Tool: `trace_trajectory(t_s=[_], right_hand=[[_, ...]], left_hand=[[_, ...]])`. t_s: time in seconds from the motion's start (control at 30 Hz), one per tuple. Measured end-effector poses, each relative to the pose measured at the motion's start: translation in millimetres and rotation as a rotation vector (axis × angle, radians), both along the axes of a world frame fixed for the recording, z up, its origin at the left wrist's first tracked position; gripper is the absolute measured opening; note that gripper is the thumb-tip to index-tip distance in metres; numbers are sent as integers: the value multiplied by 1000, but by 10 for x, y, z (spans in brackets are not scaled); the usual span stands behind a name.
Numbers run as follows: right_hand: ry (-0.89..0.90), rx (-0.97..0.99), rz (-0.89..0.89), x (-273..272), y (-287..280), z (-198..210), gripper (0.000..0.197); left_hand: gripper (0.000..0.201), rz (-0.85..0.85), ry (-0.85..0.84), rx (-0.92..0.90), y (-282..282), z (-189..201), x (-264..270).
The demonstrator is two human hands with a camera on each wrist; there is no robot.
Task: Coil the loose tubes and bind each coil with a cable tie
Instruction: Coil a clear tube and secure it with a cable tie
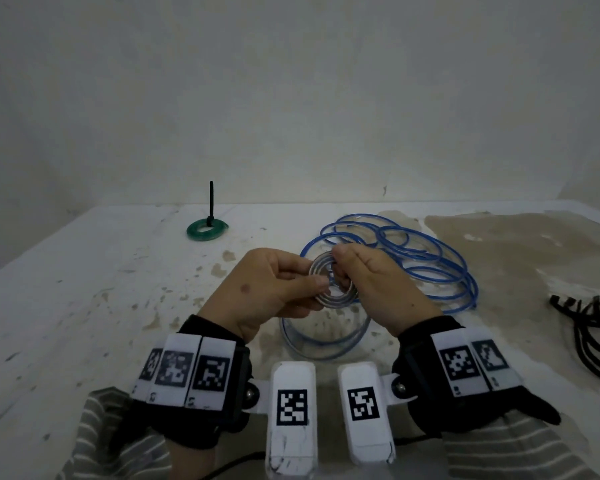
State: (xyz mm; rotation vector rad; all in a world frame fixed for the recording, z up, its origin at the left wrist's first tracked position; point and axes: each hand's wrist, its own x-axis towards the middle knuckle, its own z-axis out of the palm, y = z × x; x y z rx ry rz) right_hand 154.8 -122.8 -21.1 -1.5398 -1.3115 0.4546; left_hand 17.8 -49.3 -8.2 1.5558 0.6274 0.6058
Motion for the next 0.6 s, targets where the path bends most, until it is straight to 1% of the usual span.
trace_trajectory(t_s=[0.07, 0.1, 0.13, 0.2, 0.23, 0.27, 0.33, 0.4, 0.43, 0.5, 0.53, 0.6], right_hand=[[4, 29, -10, -25, 17, -8, 36], [55, 53, -18, -38, 31, -18, 35], [141, 78, -28, -48, 49, -27, 34], [375, 117, -39, -70, 71, -29, 33], [463, 132, -34, -75, 73, -29, 32], [496, 142, -28, -77, 70, -32, 32], [466, 143, -18, -83, 67, -44, 33], [373, 133, -33, -76, 65, -53, 35], [324, 119, -47, -62, 62, -55, 35], [268, 70, -71, -39, 46, -55, 35], [226, 45, -74, -26, 35, -53, 35], [121, 5, -46, -19, 15, -33, 36]], left_hand=[[4, 27, -12, -10, 9, -14, 7], [4, 47, -31, -19, 9, -25, 19], [3, 64, -61, -36, 6, -33, 36], [3, 97, -144, -98, 1, -35, 61], [4, 116, -190, -137, 3, -32, 70], [6, 132, -233, -176, 6, -31, 79], [8, 140, -286, -235, -19, -33, 101], [6, 94, -258, -241, -68, -53, 125], [2, 56, -210, -216, -92, -64, 134], [6, -10, -91, -121, -107, -80, 116], [9, -20, -46, -59, -96, -81, 101], [11, 5, -8, 54, -70, -66, 61]])
